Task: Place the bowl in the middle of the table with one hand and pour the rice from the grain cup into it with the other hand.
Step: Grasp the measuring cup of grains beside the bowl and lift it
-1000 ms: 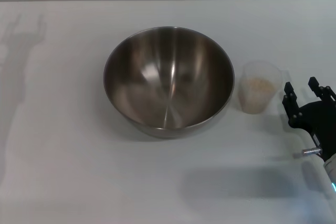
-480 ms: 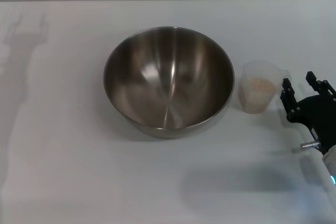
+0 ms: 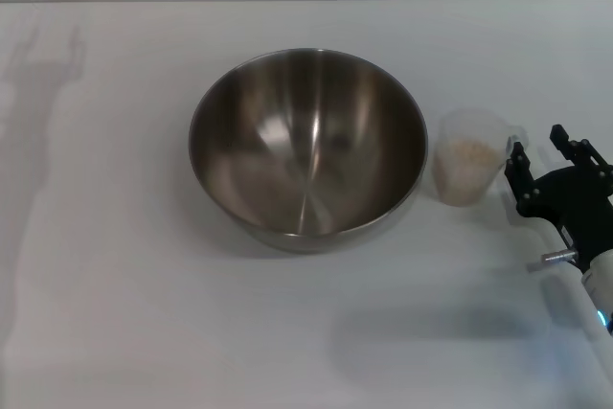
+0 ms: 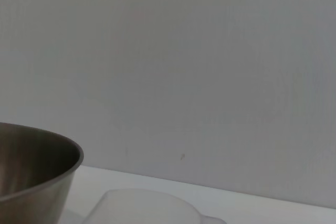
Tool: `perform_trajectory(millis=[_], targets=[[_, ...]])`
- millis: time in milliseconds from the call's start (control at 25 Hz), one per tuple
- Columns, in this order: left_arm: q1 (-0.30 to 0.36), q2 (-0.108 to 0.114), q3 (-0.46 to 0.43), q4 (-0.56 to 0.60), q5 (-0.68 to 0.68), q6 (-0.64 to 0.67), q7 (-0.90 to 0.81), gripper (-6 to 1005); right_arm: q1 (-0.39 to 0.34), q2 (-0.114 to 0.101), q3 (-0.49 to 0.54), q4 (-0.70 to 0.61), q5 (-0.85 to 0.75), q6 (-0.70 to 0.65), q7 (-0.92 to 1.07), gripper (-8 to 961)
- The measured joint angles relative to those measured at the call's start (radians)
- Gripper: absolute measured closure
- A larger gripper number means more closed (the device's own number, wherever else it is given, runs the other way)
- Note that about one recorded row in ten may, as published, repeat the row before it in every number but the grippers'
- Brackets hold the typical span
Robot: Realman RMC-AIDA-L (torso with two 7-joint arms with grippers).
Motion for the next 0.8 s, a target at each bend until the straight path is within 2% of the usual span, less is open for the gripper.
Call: perform_trajectory(millis=[400,640,800], targets=[[0.004,-0.003,-0.009,0.0,0.0,0.0,0.0,453,0.036,0.003,-0.002,-0.018,-0.005,0.008,0.0,495],[0.006,-0.003,-0.011,0.0,0.0,0.002,0.0,453,0.054,0.004,-0.004,-0.024,-0.005,0.01,0.033,730],[0.007,-0.001,-0.011,0.0,0.0,0.003,0.0,453,0.06,0.004,-0.004,-0.026,-0.007,0.018,0.037,853]])
